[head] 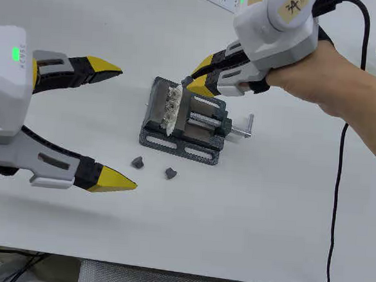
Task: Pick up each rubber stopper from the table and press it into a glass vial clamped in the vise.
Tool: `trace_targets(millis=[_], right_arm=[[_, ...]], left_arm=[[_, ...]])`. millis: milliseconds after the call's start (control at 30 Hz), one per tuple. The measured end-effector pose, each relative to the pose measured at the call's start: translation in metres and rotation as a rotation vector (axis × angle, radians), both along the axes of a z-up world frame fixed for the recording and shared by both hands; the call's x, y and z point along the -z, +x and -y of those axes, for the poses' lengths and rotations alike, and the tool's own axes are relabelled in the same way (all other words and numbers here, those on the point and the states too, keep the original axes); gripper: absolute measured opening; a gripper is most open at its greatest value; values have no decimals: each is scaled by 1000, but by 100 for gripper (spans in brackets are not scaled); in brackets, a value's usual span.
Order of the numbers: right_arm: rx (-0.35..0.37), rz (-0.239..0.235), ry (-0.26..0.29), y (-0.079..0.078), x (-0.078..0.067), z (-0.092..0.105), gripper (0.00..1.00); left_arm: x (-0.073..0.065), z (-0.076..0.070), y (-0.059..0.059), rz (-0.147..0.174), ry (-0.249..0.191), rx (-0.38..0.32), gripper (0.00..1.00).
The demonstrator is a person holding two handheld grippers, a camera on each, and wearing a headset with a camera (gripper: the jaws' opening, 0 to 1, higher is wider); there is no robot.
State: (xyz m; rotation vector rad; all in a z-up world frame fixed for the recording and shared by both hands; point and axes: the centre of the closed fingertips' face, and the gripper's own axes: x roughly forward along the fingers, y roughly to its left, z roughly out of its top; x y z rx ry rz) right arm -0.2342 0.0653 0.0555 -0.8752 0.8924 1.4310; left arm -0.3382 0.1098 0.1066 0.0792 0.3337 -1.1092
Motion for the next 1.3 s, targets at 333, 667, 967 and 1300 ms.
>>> trace_targets(millis=[333,667,967,1300], right_arm=[[-75,5,-89,6,21,-3,5],[-126,19,-149,4,27,2,5],[-160,37,-180,2,27,0,5],[-182,47,-222,3,27,-1,5]], left_arm=[[2,0,3,-6,-11,3,91],[2,-2,6,-6,-25,-8,91],[3,-3,5,-9,-34,-15,90],[3,-6,6,-10,-41,-22,89]])
